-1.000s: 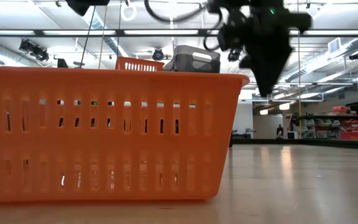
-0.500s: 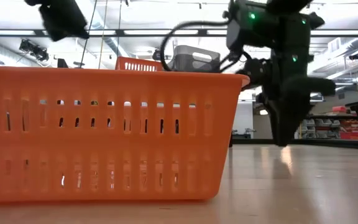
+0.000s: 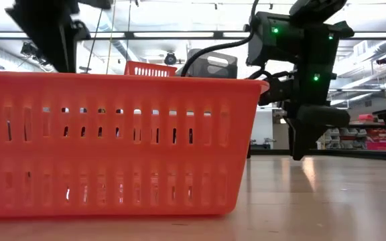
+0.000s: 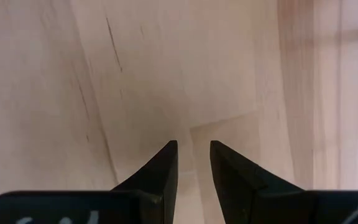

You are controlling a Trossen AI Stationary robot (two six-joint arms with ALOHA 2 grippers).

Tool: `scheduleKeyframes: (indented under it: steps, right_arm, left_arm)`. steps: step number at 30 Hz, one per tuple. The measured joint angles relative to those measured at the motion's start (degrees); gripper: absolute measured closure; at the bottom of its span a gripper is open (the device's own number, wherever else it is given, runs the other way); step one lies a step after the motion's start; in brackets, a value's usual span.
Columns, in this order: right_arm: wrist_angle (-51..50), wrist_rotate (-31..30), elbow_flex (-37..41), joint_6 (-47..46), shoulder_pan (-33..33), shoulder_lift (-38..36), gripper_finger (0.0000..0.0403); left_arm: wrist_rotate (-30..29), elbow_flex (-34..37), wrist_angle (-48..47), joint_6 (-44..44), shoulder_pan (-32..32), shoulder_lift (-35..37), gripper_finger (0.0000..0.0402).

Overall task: Stack baskets on shelf by color
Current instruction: Put the top left black basket on the shelf

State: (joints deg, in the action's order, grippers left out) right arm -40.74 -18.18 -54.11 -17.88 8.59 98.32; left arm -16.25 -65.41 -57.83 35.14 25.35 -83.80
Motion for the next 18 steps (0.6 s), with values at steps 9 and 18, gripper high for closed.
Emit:
scheduleKeyframes:
  steps: [9,18]
  right_arm:
    - [1.74,1.17,0.00,-0.48,1.40,0.00,0.0302]
    - [-0.02,3.34,0.00,-4.91,5.17,0.00,0.0302]
  left_arm:
    - [-1.56,0.17,-0.31,-15.32,-4.40,-5.85,0.0272]
    - [-0.83,0.17,-3.41,-37.45,-5.67,-5.97,0.0272]
